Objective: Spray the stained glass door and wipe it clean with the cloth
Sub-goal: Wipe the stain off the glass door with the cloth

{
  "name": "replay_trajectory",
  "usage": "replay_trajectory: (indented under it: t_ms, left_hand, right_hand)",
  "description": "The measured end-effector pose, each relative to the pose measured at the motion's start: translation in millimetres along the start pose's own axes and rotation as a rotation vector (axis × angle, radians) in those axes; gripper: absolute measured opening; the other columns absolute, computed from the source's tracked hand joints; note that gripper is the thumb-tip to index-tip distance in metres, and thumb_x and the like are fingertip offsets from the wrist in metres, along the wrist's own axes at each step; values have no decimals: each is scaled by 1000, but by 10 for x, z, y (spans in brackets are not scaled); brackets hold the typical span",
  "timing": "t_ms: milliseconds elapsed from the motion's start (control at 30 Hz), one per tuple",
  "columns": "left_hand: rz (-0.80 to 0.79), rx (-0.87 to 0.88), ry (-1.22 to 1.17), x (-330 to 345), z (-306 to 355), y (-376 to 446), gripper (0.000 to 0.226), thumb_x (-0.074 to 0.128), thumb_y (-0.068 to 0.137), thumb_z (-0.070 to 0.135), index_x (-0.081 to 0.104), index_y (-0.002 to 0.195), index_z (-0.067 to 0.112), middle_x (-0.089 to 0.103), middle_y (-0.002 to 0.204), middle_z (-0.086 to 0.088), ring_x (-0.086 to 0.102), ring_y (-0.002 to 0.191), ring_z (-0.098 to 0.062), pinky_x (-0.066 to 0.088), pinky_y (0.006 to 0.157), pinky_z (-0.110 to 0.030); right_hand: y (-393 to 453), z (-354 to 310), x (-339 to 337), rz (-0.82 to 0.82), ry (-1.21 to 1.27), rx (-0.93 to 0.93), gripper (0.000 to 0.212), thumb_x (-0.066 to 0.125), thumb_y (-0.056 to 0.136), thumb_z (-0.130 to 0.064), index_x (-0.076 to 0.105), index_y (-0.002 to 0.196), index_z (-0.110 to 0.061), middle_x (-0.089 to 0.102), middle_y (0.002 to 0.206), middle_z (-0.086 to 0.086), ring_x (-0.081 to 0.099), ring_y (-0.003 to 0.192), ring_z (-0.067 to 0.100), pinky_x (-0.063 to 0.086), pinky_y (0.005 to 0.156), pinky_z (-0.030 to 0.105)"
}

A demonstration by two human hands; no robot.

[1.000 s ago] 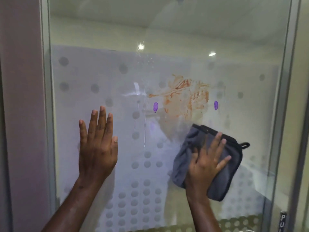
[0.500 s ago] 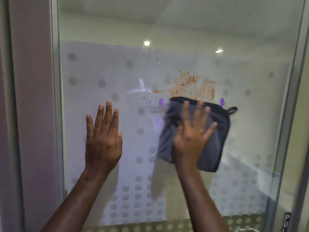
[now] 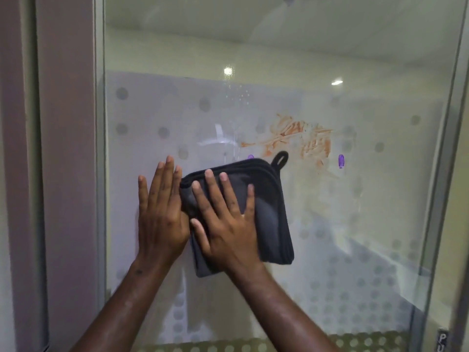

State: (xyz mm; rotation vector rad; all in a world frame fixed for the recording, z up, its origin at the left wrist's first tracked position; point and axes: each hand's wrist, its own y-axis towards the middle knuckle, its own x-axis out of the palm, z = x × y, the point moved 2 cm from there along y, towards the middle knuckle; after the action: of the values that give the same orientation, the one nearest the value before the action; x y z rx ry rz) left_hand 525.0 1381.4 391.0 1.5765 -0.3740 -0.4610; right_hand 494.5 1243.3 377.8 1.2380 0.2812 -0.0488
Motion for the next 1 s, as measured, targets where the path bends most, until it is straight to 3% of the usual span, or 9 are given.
replay_trajectory:
  t_ms: [133, 300, 367, 500, 600, 733, 867, 933, 1000]
  left_hand:
    - [16, 39, 21, -34, 109, 225, 60, 42, 98, 10, 29, 155, -5, 21, 165, -24, 18, 156, -39, 8, 127, -60]
    - [-22, 68, 51, -24, 180, 614, 64, 40, 101, 21, 22, 157, -4, 14, 167, -24, 11, 157, -38, 8, 127, -60]
    - [-45, 59, 62, -20, 114, 687, 66, 36, 105, 32, 19, 158, -2, 12, 168, -24, 9, 158, -37, 7, 127, -60]
    - [-92, 52, 17, -3, 44, 710, 86, 13, 102, 63, 13, 160, -1, 6, 169, -22, 4, 159, -35, 4, 127, -59]
    - [-111, 55, 9, 0, 59, 699, 101, 3, 94, 75, 11, 159, -2, 4, 169, -22, 2, 159, -35, 2, 128, -57]
    - [-120, 60, 14, -7, 65, 703, 105, 4, 92, 78, 12, 160, -1, 5, 169, -23, 3, 158, -36, 3, 128, -56]
    - [-121, 65, 27, -7, 59, 701, 104, 5, 94, 77, 14, 159, -3, 6, 169, -23, 3, 158, -36, 3, 128, -56]
    - [-120, 62, 27, -8, 52, 702, 103, 5, 94, 76, 14, 159, -4, 6, 169, -23, 3, 159, -36, 1, 128, -54]
    - [-118, 65, 23, -12, 50, 703, 102, 7, 95, 76, 14, 159, -4, 6, 169, -23, 3, 159, -35, 1, 128, -54]
  right_hand:
    - [339, 633, -152, 116, -73, 59, 58, 45, 104, -35, 33, 160, -25, 25, 169, 2, 17, 158, 26, 13, 123, 66]
    - [233, 1662, -363, 267, -125, 600, 57, 36, 106, -27, 28, 162, -21, 23, 170, 4, 19, 158, 28, 12, 123, 66]
    - [179, 1706, -388, 290, -87, 694, 55, 31, 108, -29, 27, 162, -20, 20, 171, 3, 14, 159, 27, 9, 125, 64]
    - [299, 1468, -343, 264, -96, 592, 56, 32, 107, -26, 28, 162, -16, 20, 171, 10, 15, 158, 33, 11, 125, 63]
    - [391, 950, -247, 205, -87, 299, 61, 45, 101, -22, 33, 160, -18, 26, 168, 10, 19, 157, 37, 15, 123, 65]
    - [710, 474, -179, 102, -27, -43, 62, 50, 105, -34, 29, 161, -20, 20, 171, 6, 9, 159, 32, 7, 126, 60]
    - [1168, 958, -281, 254, 238, 92, 63, 56, 92, 3, 45, 153, -6, 35, 163, 18, 19, 155, 43, 4, 129, 46]
    - [1202, 1424, -382, 290, 92, 292, 58, 47, 98, -12, 42, 156, -14, 35, 165, 11, 25, 155, 37, 0, 127, 46]
    - [1028, 1885, -488, 273, -106, 500, 57, 34, 103, -28, 33, 159, -20, 31, 167, 4, 26, 155, 31, 9, 124, 59]
